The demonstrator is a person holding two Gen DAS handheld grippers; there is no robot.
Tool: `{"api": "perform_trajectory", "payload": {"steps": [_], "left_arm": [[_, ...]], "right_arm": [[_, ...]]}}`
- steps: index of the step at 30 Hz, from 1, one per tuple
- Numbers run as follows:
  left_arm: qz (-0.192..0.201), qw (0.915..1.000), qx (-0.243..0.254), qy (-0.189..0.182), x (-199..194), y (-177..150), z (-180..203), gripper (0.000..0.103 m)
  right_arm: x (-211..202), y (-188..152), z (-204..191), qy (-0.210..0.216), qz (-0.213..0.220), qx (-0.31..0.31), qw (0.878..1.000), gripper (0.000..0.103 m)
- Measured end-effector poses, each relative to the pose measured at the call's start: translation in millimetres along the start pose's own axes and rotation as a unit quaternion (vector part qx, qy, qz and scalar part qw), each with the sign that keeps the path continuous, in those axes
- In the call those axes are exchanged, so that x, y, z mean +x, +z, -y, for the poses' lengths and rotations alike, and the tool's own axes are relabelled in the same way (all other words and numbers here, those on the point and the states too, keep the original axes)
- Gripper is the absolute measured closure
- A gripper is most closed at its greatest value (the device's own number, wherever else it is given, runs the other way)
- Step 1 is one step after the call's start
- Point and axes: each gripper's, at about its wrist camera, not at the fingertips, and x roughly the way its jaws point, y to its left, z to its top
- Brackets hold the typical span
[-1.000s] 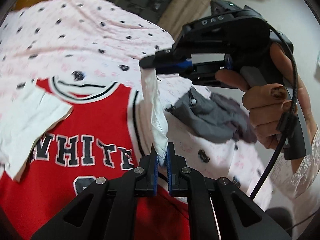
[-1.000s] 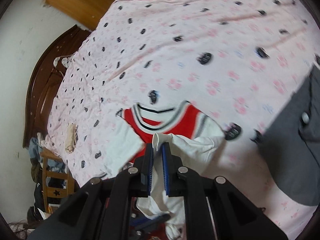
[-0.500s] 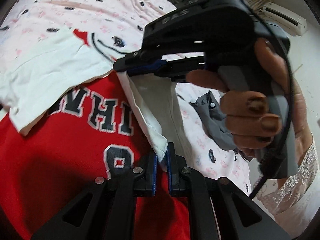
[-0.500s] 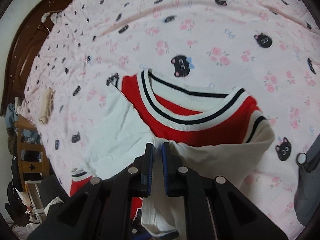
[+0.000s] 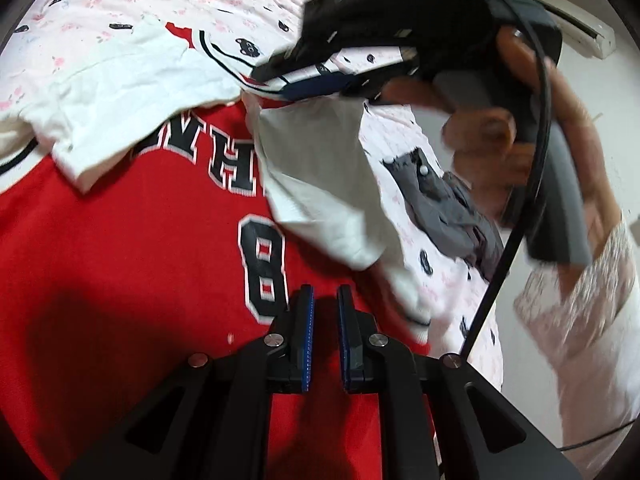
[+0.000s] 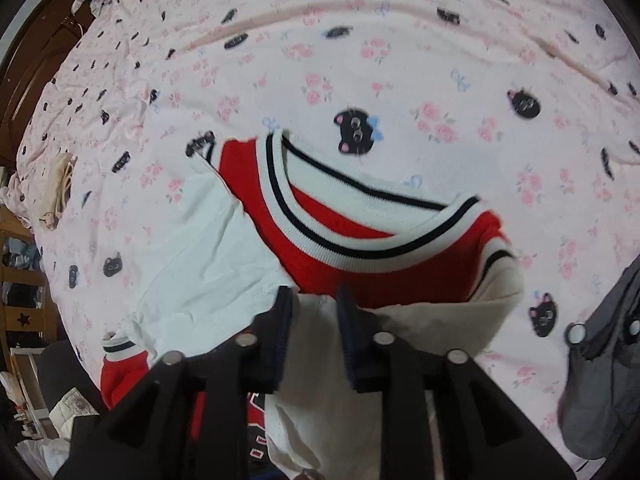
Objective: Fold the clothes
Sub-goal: 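Fold the white sleeve over the jersey body with the left gripper, then open the left gripper and release the folded sleeve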
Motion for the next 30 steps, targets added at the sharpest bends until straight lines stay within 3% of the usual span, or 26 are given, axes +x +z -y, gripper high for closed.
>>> {"api": "perform_trajectory", "payload": {"steps": [5,10,13,17,24,30], "left_arm": [[0.000,0.9999,0.014,-0.001,-9.6,-0.8,9.0,0.093],[0.036,0.9985,0.037,-0.020,-17.3,17.6,22.9,0.092],[0.058,0.9973,0.037,-0.026,-12.0,43.1,16.8,0.081],[0.049,0.9981,0.034,-0.015,5.7,65.1,16.8,0.081],[-0.010,0.9982,0.048,0.034,43.3,51.6,5.9,0.081],[-0.017,0.9957,0.071,0.056,50.1,45.2,3.2,0.081]], "right_arm": [[-41.5,7.1,15.8,0.019,0.036,0.012,0.999,0.066],[-72.5,11.7,44.2,0.061,0.069,0.052,0.994,0.066],[-63.1,8.7,47.7,0.061,0.044,0.047,0.996,0.066],[-34.6,0.8,53.4,0.060,0.006,0.053,0.997,0.066],[-3.5,6.3,90.1,0.020,-0.021,0.094,0.995,0.066],[5.5,14.3,103.3,0.017,-0.018,0.099,0.995,0.066]]}}
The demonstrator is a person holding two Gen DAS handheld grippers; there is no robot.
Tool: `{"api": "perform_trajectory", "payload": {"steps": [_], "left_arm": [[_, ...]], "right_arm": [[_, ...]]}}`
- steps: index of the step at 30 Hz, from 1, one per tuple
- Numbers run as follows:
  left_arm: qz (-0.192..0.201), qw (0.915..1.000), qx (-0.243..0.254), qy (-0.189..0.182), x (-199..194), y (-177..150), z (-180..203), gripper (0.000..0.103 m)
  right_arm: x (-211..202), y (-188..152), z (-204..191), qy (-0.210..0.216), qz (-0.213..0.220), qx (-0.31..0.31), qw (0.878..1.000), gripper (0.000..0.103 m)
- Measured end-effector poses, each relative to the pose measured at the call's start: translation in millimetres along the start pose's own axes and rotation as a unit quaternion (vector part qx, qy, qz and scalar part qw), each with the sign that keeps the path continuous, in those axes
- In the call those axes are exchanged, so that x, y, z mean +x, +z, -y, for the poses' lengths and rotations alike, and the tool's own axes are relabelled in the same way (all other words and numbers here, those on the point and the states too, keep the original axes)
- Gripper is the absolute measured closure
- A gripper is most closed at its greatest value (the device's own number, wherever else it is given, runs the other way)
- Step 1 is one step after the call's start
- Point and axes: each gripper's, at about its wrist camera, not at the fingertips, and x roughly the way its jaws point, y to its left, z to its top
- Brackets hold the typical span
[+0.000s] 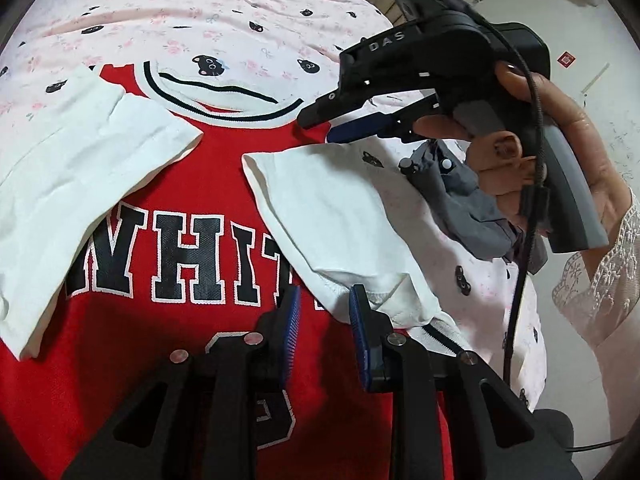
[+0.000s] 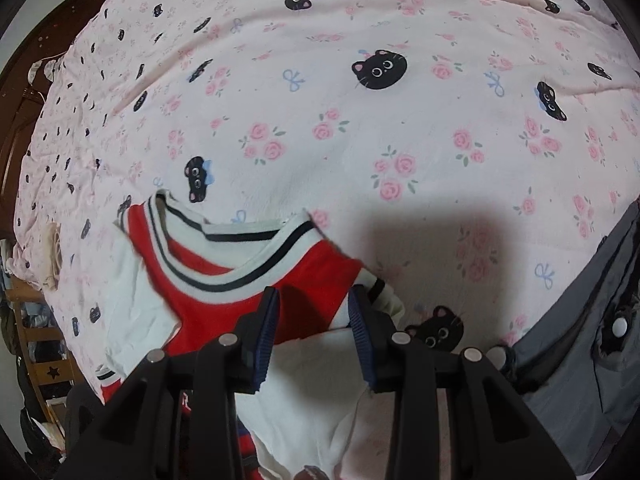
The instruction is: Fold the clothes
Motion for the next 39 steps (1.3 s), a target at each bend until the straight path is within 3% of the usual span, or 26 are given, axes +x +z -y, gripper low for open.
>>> {"api": "perform_trajectory", "payload": {"steps": [3,8,11,14,17,20,23,27,32,39], "left_arm": [[0.003,1.0000,-0.001,-0.006,-5.7,-2.9,-1.4,0.081],[0.011,0.9997,-0.004,-0.023,-28.5,-10.0,-3.8,0.081],[0.019,0.9995,0.002,-0.025,-43.3,-14.4,-6.0,0.081],[0.027,0.9994,0.010,-0.017,-53.5,-13.2,-11.1,0.081],[0.025,0.9989,0.036,-0.017,-55.6,1.0,-10.5,0.081],[0.006,0.9971,0.068,-0.034,-49.2,24.1,-2.2,0.081],[0.000,0.9911,0.133,0.006,-37.2,42.1,9.9,0.081],[-0.025,0.9791,0.195,0.051,-13.9,52.9,12.8,0.081],[-0.047,0.9712,0.228,0.051,4.9,52.3,11.4,0.081],[-0.058,0.9721,0.220,0.056,12.0,48.4,7.5,0.081]], "right_arm": [[4.0,0.3,-3.1,-0.011,0.005,-0.014,1.000,0.066],[-21.0,-18.7,-6.0,0.019,0.043,-0.039,0.998,0.066],[-50.7,-52.5,-3.6,0.093,0.065,-0.050,0.992,0.066],[-66.9,-86.4,5.8,0.137,0.081,-0.043,0.986,0.065],[-74.3,-124.1,25.6,0.196,0.101,-0.018,0.975,0.063],[-64.4,-137.0,31.9,0.237,0.105,0.006,0.966,0.063],[-54.0,-142.0,36.9,0.266,0.105,0.036,0.958,0.063],[-33.4,-145.4,46.2,0.290,0.107,0.087,0.947,0.063],[-20.3,-151.1,49.7,0.320,0.107,0.109,0.935,0.063],[-12.6,-158.8,37.6,0.292,0.086,0.085,0.949,0.063]]}}
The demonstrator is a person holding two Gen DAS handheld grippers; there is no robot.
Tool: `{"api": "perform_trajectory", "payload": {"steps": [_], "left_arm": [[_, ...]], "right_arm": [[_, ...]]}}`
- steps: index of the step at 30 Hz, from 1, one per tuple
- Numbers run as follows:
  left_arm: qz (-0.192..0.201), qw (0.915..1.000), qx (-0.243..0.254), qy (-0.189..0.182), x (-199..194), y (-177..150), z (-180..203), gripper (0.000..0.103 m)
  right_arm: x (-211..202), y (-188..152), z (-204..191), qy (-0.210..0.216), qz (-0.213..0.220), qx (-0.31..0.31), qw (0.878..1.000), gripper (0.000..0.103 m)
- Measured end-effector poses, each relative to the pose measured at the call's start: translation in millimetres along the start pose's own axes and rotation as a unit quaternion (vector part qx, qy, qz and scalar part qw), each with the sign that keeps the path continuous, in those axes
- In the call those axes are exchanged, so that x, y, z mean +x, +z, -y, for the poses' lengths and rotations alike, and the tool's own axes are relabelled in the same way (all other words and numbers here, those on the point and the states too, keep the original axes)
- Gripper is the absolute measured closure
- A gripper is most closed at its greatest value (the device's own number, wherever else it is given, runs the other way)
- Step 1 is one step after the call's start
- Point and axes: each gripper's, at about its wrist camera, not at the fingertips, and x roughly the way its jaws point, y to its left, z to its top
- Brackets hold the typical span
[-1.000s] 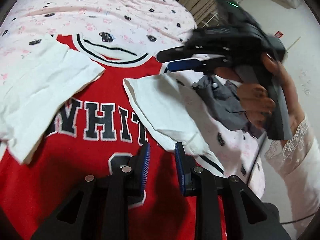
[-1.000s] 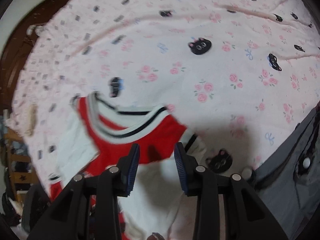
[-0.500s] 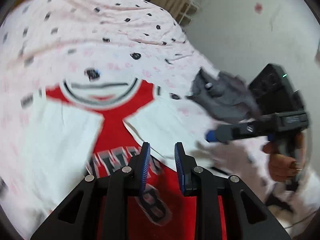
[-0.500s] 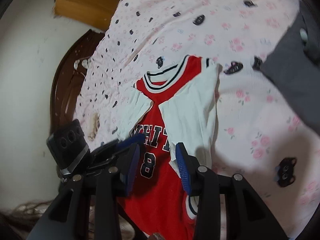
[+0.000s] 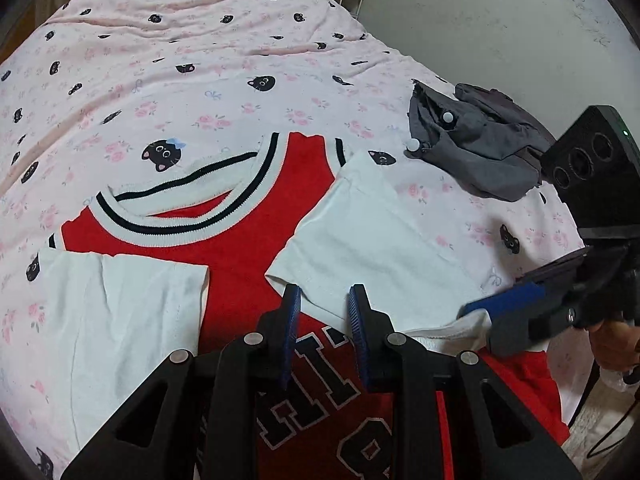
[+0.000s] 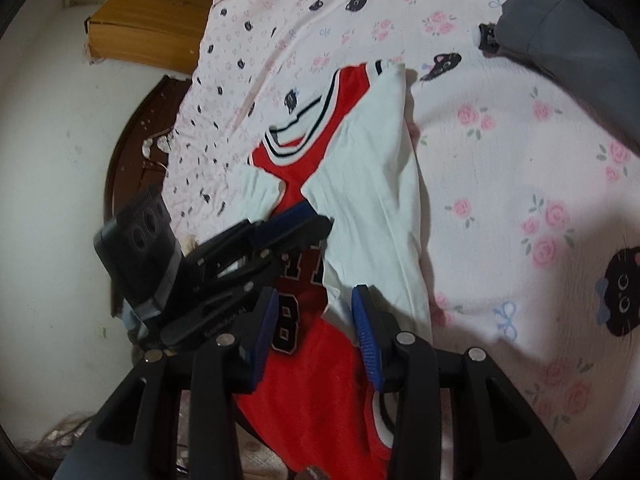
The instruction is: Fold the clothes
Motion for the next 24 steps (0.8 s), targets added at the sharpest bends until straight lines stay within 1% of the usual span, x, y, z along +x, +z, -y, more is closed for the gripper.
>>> {"api": "perform_trajectory", "payload": {"steps": [4,8,10,12,14,16,17,19,20,21,24], "left_arm": [[-0.002,1.0000,-0.001,0.002,3.3,-1.0,0.6,0.081],[-0.005,1.0000,-0.001,0.003,3.8,-0.9,0.8,0.081],[-0.008,1.0000,0.000,0.003,4.3,-0.3,0.9,0.081],[-0.010,0.9999,0.002,0.002,4.8,-0.1,1.0,0.081],[-0.012,0.9999,0.005,0.002,4.8,-0.1,1.3,0.081],[-0.013,0.9999,0.008,0.003,4.4,0.0,2.0,0.081],[-0.013,0.9999,0.010,0.004,4.4,0.2,2.2,0.081],[-0.015,0.9998,0.011,0.004,4.6,0.6,2.3,0.081],[-0.015,0.9998,0.011,0.003,4.8,0.8,2.2,0.081],[-0.016,0.9998,0.011,0.003,4.8,0.8,1.9,0.080],[-0.016,0.9998,0.009,0.000,4.4,0.5,0.5,0.080]], "right_arm": [[5.4,-7.7,-6.7,-0.029,-0.015,-0.024,0.999,0.063],[7.3,-15.1,-13.5,-0.042,-0.026,-0.048,0.998,0.060],[9.7,-18.6,-18.2,-0.061,-0.031,-0.065,0.996,0.060],[14.6,-23.2,-25.4,-0.099,-0.040,-0.096,0.990,0.060],[22.9,-29.5,-34.5,-0.146,-0.052,-0.138,0.978,0.060],[31.0,-36.5,-45.5,-0.188,-0.060,-0.181,0.964,0.060],[34.9,-40.3,-51.8,-0.208,-0.063,-0.202,0.955,0.059],[43.3,-49.4,-64.4,-0.246,-0.073,-0.249,0.934,0.056],[46.5,-53.5,-68.8,-0.258,-0.078,-0.266,0.926,0.054],[50.6,-59.1,-74.1,-0.275,-0.083,-0.287,0.914,0.053],[57.4,-70.6,-80.4,-0.302,-0.094,-0.320,0.893,0.052]]}}
